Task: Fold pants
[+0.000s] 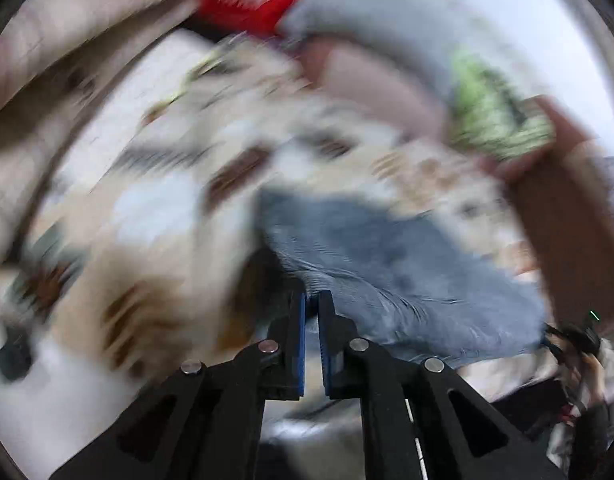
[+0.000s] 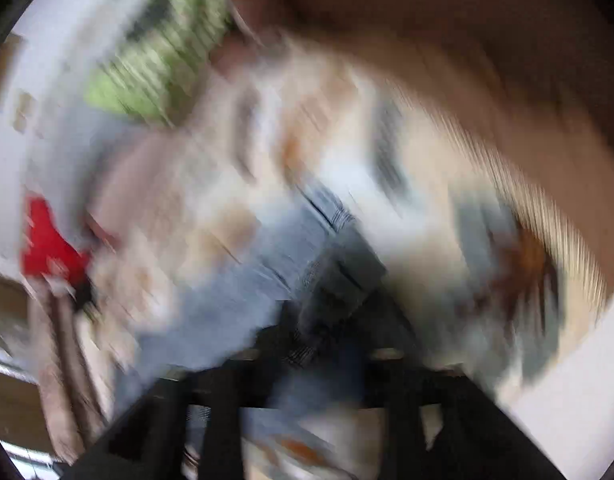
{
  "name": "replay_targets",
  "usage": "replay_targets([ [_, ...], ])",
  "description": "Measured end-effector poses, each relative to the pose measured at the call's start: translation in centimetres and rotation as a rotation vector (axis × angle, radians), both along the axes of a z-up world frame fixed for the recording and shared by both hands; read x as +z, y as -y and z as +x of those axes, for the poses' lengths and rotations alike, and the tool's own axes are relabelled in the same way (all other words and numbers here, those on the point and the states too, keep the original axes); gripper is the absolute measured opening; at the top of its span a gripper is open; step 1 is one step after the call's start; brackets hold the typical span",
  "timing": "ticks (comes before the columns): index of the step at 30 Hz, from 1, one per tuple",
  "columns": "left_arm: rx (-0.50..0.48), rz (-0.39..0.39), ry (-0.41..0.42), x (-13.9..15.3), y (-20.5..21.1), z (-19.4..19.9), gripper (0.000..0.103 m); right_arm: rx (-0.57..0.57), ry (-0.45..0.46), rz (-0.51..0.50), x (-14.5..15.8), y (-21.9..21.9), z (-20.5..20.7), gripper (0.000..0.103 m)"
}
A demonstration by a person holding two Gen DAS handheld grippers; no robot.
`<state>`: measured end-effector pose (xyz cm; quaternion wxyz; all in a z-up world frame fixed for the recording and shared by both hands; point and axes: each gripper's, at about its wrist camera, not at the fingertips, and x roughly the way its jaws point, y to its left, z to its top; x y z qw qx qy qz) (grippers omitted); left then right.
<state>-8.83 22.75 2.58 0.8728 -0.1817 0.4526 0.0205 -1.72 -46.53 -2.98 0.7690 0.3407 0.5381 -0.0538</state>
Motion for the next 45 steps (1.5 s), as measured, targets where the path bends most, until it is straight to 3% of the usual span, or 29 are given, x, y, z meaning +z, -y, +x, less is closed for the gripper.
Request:
replay_targets([
  [2,0.054,0.026,-0.001,0.6,-0.8,-0.9,0.007,-0.053,0.099,0.089,-0.6,0.6,-3.3,0.062],
  [5,0.075,0.084,0.09,3.7,0.5,-1.4,0.014,-0.149,0.176,0.054,2.3,1.6,-5.9,0.08],
  [7,0.021,0.098,0.149,5.1,3.1,-0.8,0.032,-0.178,0.211,0.047,3.6,1.8,-6.8,0.084],
  [9,-0.065,0.099,0.185,5.2,6.9,0.4,0.042,-0.182,0.199,0.074,3.3,1.5,-6.5,0.084],
  [11,-0.119,0.134,0.18,4.2,10.0,1.9,0.042,-0.191,0.156,0.133,1.5,1.2,-5.9,0.084],
  [13,-0.141,0.227,0.148,1.8,12.6,3.6,0.042,-0.225,0.129,0.168,-0.3,1.6,-5.4,0.084],
  [15,-0.111,0.35,0.004,-2.8,13.5,6.1,0.042,-0.283,0.118,0.243,-1.9,2.2,-5.4,0.083],
  [16,-0.101,0.359,-0.087,-5.3,13.2,7.1,0.044,-0.301,0.118,0.263,-2.5,2.4,-5.3,0.082],
  [17,-0.089,0.339,-0.099,-6.2,12.7,7.2,0.045,-0.312,0.119,0.272,-3.0,2.4,-5.2,0.08],
  [18,-0.074,0.332,-0.059,-5.9,12.5,6.9,0.045,-0.318,0.118,0.271,-3.1,2.5,-5.1,0.077],
  [20,-0.075,0.367,-0.041,-4.6,12.8,6.5,0.045,-0.302,0.105,0.232,-2.8,2.5,-4.9,0.052],
  [21,-0.07,0.373,-0.02,-3.8,12.8,6.4,0.045,-0.288,0.094,0.189,-2.5,2.5,-4.5,0.048],
  [23,-0.048,0.383,0.064,-1.8,12.5,5.7,0.048,-0.262,0.065,0.103,-1.6,2.7,-4.2,0.047],
  [24,-0.04,0.393,0.096,-1.0,12.5,5.6,0.056,-0.227,0.035,0.015,-0.6,2.5,-4.0,0.049],
  [25,-0.043,0.412,0.101,-1.0,12.5,5.8,0.066,-0.214,0.02,-0.061,0.3,2.5,-4.0,0.06],
  [27,-0.071,0.472,0.025,-3.1,12.8,7.5,0.068,-0.238,0.056,-0.216,2.9,1.8,-4.2,0.064],
  [28,-0.078,0.496,-0.046,-5.1,12.7,8.5,0.069,-0.216,0.127,-0.226,4.5,0.8,-3.8,0.064],
  [29,-0.082,0.469,-0.113,-7.1,12.0,9.3,0.069,-0.157,0.208,-0.184,5.8,-0.7,-3.0,0.065],
  [30,-0.048,0.41,-0.087,-7.3,11.0,9.3,0.071,-0.087,0.259,-0.156,6.7,-2.4,-2.0,0.067],
  [32,-0.02,0.376,-0.073,-6.1,10.7,9.2,0.07,0.104,0.3,-0.115,7.2,-6.5,0.6,0.072],
  [33,-0.007,0.389,-0.042,-5.1,10.7,8.9,0.07,0.203,0.278,-0.075,6.3,-8.5,2.1,0.072],
  [34,0.006,0.395,0.008,-3.8,10.8,8.4,0.07,0.229,0.241,-0.064,5.1,-9.2,3.2,0.072],
  [36,0.008,0.367,0.085,-2.0,11.2,7.3,0.071,0.185,0.079,-0.119,0.5,-8.6,5.6,0.072],
  [37,0.008,0.36,0.106,-1.6,11.3,6.9,0.073,0.15,-0.006,-0.147,-1.5,-7.9,6.1,0.066],
  [38,-0.008,0.377,0.09,-2.1,11.6,6.9,0.076,0.13,-0.027,-0.137,-2.1,-7.6,6.5,0.067],
  [41,-0.045,0.408,-0.077,-6.5,11.2,8.7,0.077,0.243,0.098,-0.275,3.5,-12.1,8.1,0.067],
  [43,-0.008,0.343,-0.048,-7.1,10.2,8.6,0.079,0.377,0.179,-0.312,6.2,-16.7,10.3,0.07],
  [45,-0.013,0.347,-0.048,-6.9,10.0,9.0,0.079,0.601,0.231,-0.3,7.4,-23.2,12.8,0.075],
])
